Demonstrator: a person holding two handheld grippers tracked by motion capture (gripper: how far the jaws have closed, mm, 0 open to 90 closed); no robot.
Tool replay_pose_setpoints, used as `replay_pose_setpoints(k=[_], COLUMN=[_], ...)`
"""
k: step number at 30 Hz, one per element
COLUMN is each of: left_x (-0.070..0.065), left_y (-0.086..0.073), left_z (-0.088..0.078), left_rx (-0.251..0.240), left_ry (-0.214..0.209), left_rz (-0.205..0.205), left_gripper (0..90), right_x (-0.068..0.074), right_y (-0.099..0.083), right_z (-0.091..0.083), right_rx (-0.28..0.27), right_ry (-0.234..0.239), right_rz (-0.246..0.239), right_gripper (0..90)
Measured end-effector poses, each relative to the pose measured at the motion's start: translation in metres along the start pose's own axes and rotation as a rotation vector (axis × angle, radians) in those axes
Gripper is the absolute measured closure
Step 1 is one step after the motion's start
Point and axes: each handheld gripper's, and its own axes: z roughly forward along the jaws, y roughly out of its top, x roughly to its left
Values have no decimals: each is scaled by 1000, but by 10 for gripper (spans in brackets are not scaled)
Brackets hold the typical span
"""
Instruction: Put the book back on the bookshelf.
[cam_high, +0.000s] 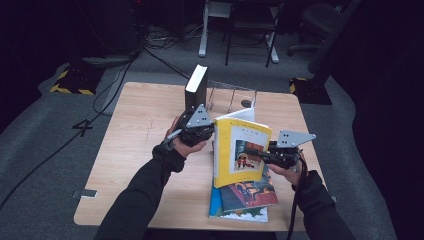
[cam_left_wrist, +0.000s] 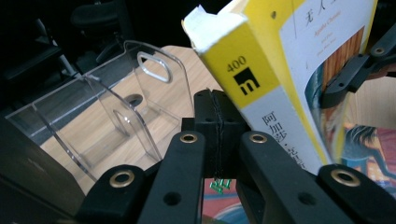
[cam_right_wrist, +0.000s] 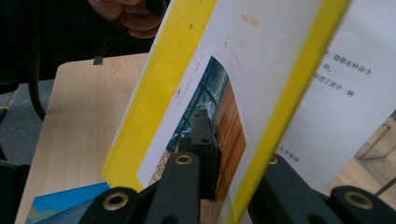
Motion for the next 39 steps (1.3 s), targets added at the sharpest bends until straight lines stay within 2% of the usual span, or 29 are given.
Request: replay_pose_setpoints(k=[3,7,9,14,20,27,29,33,39], left_x=[-4,-10,-12,-20,-32,-42,-47,-55,-65], left_y=[4,0,-2,-5,-12,-23,-30,-37,-51], left_z=[-3,-8,-11,-20,-26,-28,-27,-28,-31], left_rx=[-7,-47,-68,-100,-77,-66,-54,-52,-12], left_ry=[3,8,1,-10,2,-16,-18,-13,-9], left_rz=[17,6,-8,-15,9,3,-19,-26,-30], left_gripper=[898,893,889,847,831,801,788,777,744], right_x=[3,12,16,25,34,39,40,43,47], right_y=[0,-3,-5,-8,-11,-14,-15,-16,-17], right_z=[-3,-8,-10,-18,-22,-25,-26,-27,-29], right_rx=[-15,-35,-46,-55,-66,-73,-75,-78,-85], right_ry=[-28,-33,-38,-33,-54,-59,-59,-65,-67], right_rz=[-26,-65,-76,-111,-135,-133,-132,-133,-134], right_gripper=[871,876,876,878,878,878,878,878,878])
